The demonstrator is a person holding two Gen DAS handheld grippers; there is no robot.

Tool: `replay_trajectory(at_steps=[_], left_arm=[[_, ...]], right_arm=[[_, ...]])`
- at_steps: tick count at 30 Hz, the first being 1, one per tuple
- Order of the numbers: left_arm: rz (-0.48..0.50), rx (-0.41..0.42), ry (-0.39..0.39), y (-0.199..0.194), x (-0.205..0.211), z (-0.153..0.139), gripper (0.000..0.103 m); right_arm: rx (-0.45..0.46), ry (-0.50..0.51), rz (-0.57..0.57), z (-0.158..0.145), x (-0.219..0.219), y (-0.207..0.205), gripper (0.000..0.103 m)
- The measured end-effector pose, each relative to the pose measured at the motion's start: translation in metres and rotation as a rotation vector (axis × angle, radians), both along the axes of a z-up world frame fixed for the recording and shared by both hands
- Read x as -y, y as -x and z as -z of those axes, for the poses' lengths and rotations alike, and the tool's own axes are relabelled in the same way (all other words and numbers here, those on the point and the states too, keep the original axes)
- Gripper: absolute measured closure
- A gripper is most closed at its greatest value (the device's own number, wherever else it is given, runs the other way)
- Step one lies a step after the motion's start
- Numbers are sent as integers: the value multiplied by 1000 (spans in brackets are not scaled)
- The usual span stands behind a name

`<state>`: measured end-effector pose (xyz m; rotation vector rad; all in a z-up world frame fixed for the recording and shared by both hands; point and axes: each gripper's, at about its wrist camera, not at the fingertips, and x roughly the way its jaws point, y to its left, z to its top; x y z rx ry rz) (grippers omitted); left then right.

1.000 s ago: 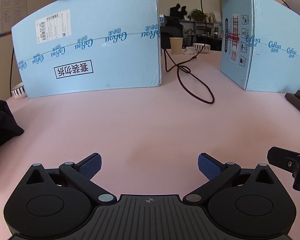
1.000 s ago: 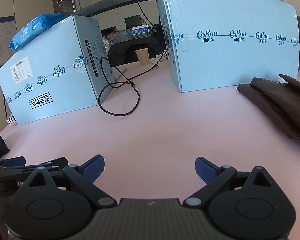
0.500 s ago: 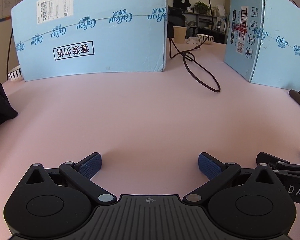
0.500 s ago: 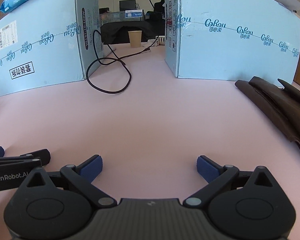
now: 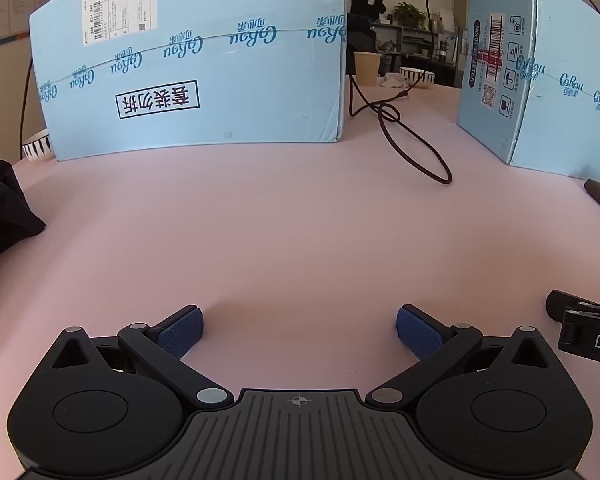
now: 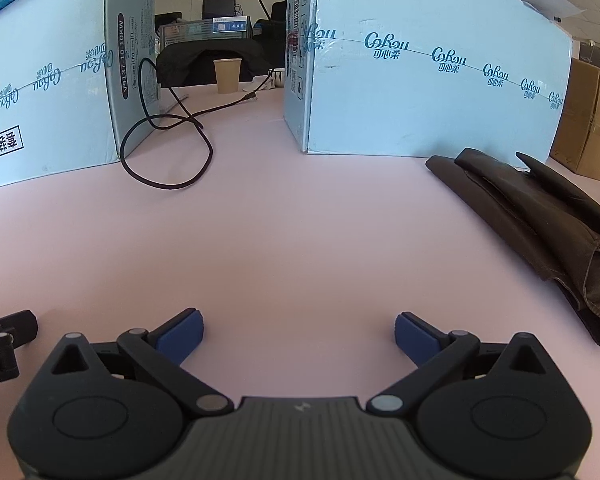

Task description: Fold clothes

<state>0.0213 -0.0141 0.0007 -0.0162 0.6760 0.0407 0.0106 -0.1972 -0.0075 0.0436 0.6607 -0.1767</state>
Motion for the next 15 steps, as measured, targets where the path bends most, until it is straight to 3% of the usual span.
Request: replay_trajectory(at_steps=[15], left_arm=[[-12, -1, 1, -5, -4, 2, 0]], right_arm=[[11, -12, -94, -1, -4, -4, 0]])
